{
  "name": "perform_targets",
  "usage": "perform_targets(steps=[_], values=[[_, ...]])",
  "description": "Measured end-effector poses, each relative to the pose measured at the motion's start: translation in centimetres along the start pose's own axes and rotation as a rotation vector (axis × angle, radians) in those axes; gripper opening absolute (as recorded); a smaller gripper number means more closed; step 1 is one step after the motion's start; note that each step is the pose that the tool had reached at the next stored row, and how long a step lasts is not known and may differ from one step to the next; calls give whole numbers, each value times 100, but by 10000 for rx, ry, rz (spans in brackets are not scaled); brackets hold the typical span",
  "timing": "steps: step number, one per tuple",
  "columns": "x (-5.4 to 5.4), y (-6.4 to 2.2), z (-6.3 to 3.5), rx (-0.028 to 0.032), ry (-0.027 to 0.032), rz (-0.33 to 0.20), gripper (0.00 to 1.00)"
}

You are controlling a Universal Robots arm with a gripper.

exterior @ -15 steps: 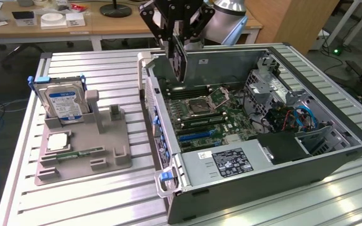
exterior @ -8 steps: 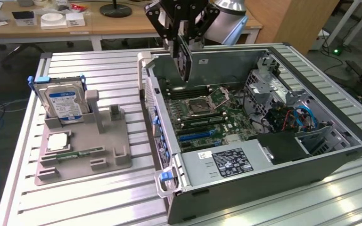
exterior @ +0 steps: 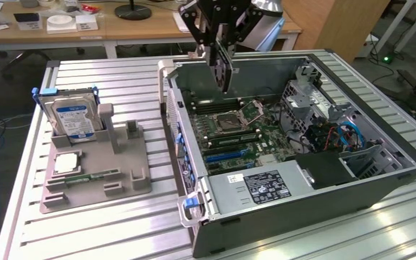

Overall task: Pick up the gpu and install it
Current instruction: 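Pick up the gpu and move the gpu toward the slot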

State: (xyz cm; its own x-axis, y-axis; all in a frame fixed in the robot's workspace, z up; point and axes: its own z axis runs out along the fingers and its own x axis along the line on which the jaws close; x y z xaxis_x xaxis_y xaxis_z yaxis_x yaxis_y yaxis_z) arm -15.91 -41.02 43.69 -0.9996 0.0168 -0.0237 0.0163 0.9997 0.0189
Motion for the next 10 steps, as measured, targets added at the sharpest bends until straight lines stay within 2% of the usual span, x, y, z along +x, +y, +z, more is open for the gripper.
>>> perform_targets(steps=[10], values=[[-178,3,7,0,1,-13,27]])
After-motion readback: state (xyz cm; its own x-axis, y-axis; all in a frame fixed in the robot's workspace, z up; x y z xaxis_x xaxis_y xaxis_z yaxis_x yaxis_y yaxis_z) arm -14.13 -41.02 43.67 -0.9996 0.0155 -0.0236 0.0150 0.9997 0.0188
